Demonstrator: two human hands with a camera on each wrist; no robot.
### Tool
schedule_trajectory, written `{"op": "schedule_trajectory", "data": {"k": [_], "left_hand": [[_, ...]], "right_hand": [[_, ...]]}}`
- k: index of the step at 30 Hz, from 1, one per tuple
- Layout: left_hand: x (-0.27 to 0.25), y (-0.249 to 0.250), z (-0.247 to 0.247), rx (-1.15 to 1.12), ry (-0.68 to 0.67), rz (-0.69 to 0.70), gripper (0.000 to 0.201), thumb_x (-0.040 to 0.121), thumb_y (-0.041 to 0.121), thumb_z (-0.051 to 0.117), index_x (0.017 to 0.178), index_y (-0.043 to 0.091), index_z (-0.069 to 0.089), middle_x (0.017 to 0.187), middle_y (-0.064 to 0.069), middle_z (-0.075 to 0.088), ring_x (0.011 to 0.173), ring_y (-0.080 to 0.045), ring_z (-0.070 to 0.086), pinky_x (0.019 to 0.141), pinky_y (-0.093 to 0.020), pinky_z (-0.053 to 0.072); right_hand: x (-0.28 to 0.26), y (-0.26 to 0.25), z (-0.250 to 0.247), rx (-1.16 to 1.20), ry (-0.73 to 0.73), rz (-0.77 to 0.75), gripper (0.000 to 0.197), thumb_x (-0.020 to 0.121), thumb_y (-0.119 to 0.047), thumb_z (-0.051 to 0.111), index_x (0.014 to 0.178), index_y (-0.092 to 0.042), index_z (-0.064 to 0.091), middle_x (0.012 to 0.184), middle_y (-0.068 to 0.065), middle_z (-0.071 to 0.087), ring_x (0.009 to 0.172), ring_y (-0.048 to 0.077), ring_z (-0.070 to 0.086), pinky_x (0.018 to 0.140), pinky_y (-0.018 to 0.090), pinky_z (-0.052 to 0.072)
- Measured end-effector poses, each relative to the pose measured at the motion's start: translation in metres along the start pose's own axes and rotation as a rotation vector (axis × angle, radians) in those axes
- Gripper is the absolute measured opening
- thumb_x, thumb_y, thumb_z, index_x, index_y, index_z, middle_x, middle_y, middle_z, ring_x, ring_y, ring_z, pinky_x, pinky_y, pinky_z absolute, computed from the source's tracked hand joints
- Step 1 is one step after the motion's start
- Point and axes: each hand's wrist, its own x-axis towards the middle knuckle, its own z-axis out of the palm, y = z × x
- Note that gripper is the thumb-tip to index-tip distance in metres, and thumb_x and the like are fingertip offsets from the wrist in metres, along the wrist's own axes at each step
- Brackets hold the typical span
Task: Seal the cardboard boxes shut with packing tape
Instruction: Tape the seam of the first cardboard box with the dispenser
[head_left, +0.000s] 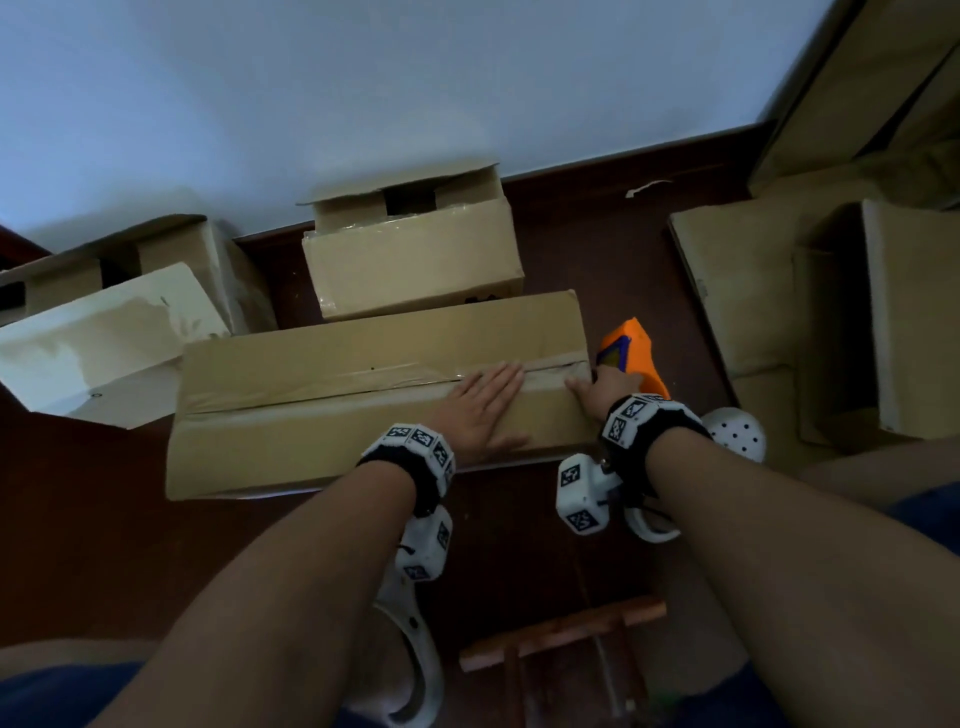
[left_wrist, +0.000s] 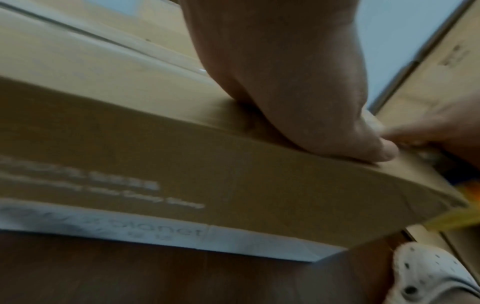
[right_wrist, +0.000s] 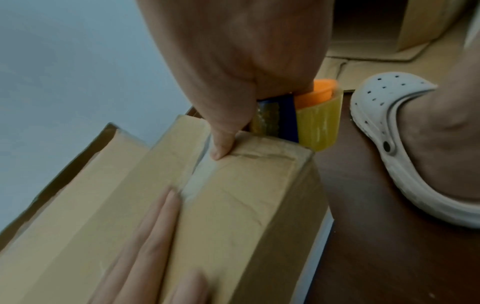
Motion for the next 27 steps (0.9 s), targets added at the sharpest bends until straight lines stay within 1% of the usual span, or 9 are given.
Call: {"op": "schedule_trajectory", "data": {"k": [6,10,13,15,18,21,23,25,27], "left_hand": [[-0.058,-0.046,0.013,0.017,0.026,-0.156,0.088,0.081,0.075,-0.012,0.152,0.022,-0.016,0.158,0.006,-0.022,0.143,-0.008,-0.021,0.119,-0.033,-0.011],[-0.095,-0.074,0.024,0.011,0.024,-0.265,0.088,0.079,0.076,-0.018,0.150,0.024,-0.019,0.157,0.006,-0.023,0.144,-0.009,-0.019,0.122,-0.038,-0.003],[-0.110,-0.084,0.028,-0.016,0.045,-0.339,0.093,0.075,0.078,-0.020,0.151,0.025,-0.017,0.156,0.009,-0.023,0.145,-0.008,-0.016,0.121,-0.040,-0.003],[-0.115,-0.085,0.030,-0.060,0.066,-0.389,0.094,0.075,0.079,-0.018,0.151,0.025,-0.015,0.155,0.010,-0.023,0.145,-0.007,-0.015,0.121,-0.039,-0.005],[-0.125,-0.090,0.035,-0.155,0.135,-0.513,0.089,0.082,0.077,-0.001,0.154,0.024,-0.009,0.158,0.008,-0.019,0.146,-0.007,-0.013,0.119,-0.039,-0.004],[-0.146,-0.106,0.037,-0.252,0.128,-0.713,0.076,0.095,0.065,0.016,0.154,0.024,-0.009,0.160,0.007,-0.019,0.147,-0.009,-0.012,0.120,-0.042,-0.002],[-0.156,-0.113,0.039,-0.281,0.133,-0.783,0.072,0.098,0.059,0.022,0.154,0.026,-0.009,0.160,0.008,-0.018,0.148,-0.009,-0.011,0.120,-0.043,-0.002],[-0.158,-0.114,0.042,-0.302,0.164,-0.802,0.071,0.098,0.058,0.022,0.154,0.026,-0.009,0.160,0.009,-0.018,0.148,-0.009,-0.011,0.119,-0.043,-0.003],[-0.156,-0.112,0.044,-0.342,0.234,-0.902,0.072,0.099,0.057,0.022,0.154,0.022,-0.008,0.161,0.004,-0.016,0.149,-0.014,-0.010,0.119,-0.043,-0.003]], "right_hand": [[-0.007,0.000,0.001,0.057,-0.002,0.040,0.058,0.096,-0.053,0.042,0.130,-0.007,0.050,0.142,0.021,0.036,0.116,0.039,0.041,0.076,0.041,0.031],[-0.012,-0.005,0.000,0.076,0.002,0.051,0.058,0.096,-0.054,0.041,0.129,-0.007,0.052,0.142,0.023,0.035,0.105,0.038,0.044,0.079,0.042,0.034],[-0.019,-0.006,-0.003,0.064,-0.004,0.060,0.057,0.097,-0.053,0.041,0.129,-0.008,0.051,0.141,0.022,0.033,0.111,0.038,0.044,0.079,0.041,0.034],[-0.022,-0.006,-0.004,0.025,-0.005,0.053,0.052,0.099,-0.049,0.039,0.132,-0.010,0.050,0.138,0.021,0.036,0.115,0.037,0.040,0.081,0.040,0.034],[-0.028,-0.007,-0.009,-0.083,-0.013,0.033,0.043,0.103,-0.039,0.034,0.140,-0.018,0.043,0.139,0.018,0.039,0.120,0.037,0.036,0.093,0.043,0.036],[-0.031,-0.009,-0.009,-0.102,-0.025,0.010,0.042,0.102,-0.041,0.035,0.136,-0.019,0.047,0.137,0.018,0.042,0.109,0.034,0.039,0.093,0.043,0.038],[-0.028,-0.010,-0.005,-0.050,-0.019,0.034,0.044,0.101,-0.043,0.036,0.132,-0.014,0.049,0.135,0.019,0.042,0.100,0.033,0.039,0.086,0.043,0.037],[-0.031,-0.013,-0.006,0.011,-0.013,0.066,0.051,0.100,-0.047,0.037,0.129,-0.008,0.050,0.133,0.021,0.043,0.106,0.037,0.039,0.083,0.043,0.034],[-0.031,-0.013,-0.007,-0.005,-0.011,0.062,0.053,0.100,-0.049,0.036,0.128,-0.007,0.052,0.129,0.021,0.047,0.116,0.037,0.037,0.083,0.042,0.033]]}}
